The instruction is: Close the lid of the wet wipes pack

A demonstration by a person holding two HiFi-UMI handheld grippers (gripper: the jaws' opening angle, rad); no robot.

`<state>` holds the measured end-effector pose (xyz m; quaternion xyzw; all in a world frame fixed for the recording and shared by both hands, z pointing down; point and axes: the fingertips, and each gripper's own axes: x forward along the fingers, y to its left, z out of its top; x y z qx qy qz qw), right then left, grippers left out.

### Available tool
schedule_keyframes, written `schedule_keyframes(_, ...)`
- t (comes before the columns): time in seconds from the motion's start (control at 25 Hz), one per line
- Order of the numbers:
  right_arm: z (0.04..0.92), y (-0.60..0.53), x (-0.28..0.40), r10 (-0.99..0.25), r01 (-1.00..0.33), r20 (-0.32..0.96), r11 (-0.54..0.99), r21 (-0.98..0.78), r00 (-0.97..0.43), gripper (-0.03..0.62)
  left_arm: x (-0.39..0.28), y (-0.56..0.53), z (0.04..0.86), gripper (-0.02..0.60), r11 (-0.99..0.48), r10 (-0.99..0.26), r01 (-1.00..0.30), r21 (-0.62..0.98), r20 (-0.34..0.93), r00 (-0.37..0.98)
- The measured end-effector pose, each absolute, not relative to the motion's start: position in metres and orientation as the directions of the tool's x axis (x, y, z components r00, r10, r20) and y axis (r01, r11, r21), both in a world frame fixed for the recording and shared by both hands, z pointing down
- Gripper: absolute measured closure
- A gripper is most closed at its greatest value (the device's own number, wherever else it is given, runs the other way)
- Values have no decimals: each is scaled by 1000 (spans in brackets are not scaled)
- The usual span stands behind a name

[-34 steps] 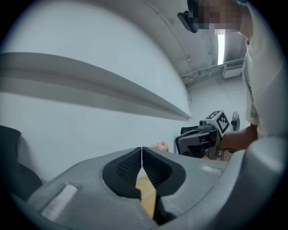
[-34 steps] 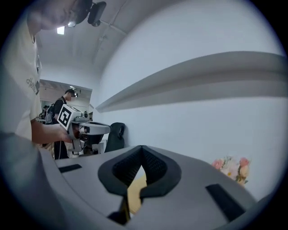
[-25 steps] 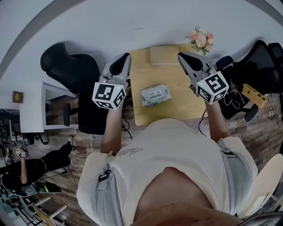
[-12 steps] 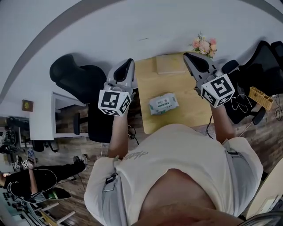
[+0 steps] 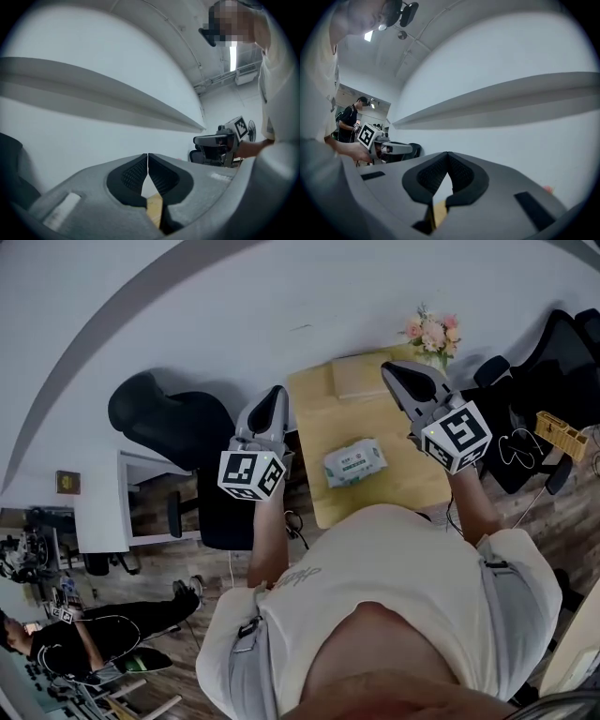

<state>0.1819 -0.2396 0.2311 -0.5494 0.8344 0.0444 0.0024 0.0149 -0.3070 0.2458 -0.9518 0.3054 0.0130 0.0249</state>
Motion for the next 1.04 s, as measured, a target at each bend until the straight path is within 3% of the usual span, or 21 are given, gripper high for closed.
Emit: schedule_keyframes(1.04, 248, -240, 167, -904, -905, -40, 425, 26, -426, 592, 3, -297, 298, 565, -818, -573, -575, 5, 66, 817)
